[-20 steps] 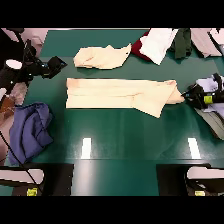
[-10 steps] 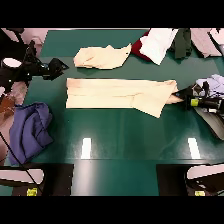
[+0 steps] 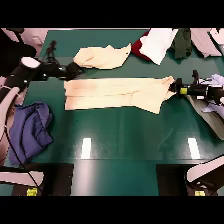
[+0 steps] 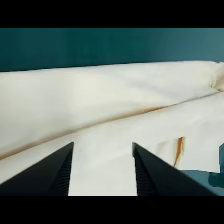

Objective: Fold the shirts.

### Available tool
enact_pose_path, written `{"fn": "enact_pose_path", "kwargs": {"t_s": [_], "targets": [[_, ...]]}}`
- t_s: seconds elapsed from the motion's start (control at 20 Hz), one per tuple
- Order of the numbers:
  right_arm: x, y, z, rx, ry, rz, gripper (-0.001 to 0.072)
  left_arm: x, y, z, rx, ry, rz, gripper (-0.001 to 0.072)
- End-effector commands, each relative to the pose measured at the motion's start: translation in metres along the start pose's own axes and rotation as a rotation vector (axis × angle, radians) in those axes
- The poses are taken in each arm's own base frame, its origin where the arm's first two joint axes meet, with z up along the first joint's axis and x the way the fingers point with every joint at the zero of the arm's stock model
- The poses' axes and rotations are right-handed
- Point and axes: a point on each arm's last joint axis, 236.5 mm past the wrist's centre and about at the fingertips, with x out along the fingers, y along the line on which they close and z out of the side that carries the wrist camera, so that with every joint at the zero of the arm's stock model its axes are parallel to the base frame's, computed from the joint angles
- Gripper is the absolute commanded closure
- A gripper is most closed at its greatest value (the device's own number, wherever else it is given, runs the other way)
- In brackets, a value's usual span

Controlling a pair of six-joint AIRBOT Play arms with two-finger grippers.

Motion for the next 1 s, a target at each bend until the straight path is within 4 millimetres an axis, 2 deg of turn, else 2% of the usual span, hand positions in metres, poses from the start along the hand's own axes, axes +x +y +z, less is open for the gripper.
{"fn": "enact_pose_path", "kwargs": {"t_s": [0.0,0.05,0.1,0.15,0.2,0.25,0.45,0.65,0.7,0.8,0.85,0.95], "targets": [[-0.01,0.049,-0.002,-0.119,0.013,0.039,0.0687,0.033,-0.056,-0.019,0.123,-0.024,-0.03,0.029],[-0.019,0.057,-0.006,-0.166,0.019,0.014,0.0687,0.041,-0.071,-0.022,0.144,-0.043,-0.041,0.0317],[-0.029,0.062,-0.009,-0.208,0.023,-0.027,0.0687,0.048,-0.083,-0.027,0.167,-0.053,-0.05,0.0506],[-0.04,0.067,-0.015,-0.249,0.033,-0.067,0.0687,0.056,-0.094,-0.033,0.197,-0.06,-0.058,0.0583],[-0.05,0.072,-0.021,-0.285,0.048,-0.097,0.0687,0.067,-0.103,-0.043,0.214,-0.057,-0.064,0.0583],[-0.061,0.076,-0.028,-0.321,0.064,-0.134,0.0687,0.08,-0.109,-0.058,0.224,-0.036,-0.071,0.0683],[-0.115,0.054,-0.043,-0.38,0.107,-0.351,0.0688,0.13,-0.119,-0.129,0.211,0.1,-0.085,0.0681],[-0.153,0.037,-0.05,-0.384,0.13,-0.448,0.0687,0.16,-0.146,-0.166,0.188,0.098,-0.115,0.0681],[-0.156,0.041,-0.05,-0.402,0.125,-0.449,0.0687,0.168,-0.154,-0.176,0.188,0.117,-0.131,0.0681],[-0.162,0.065,-0.044,-0.459,0.1,-0.443,0.0687,0.184,-0.173,-0.199,0.202,0.176,-0.169,0.0681],[-0.163,0.084,-0.042,-0.507,0.091,-0.437,0.0687,0.192,-0.181,-0.208,0.213,0.196,-0.187,0.0681],[-0.157,0.127,-0.045,-0.594,0.094,-0.411,0.0687,0.202,-0.199,-0.212,0.211,0.201,-0.222,0.0681]]}}
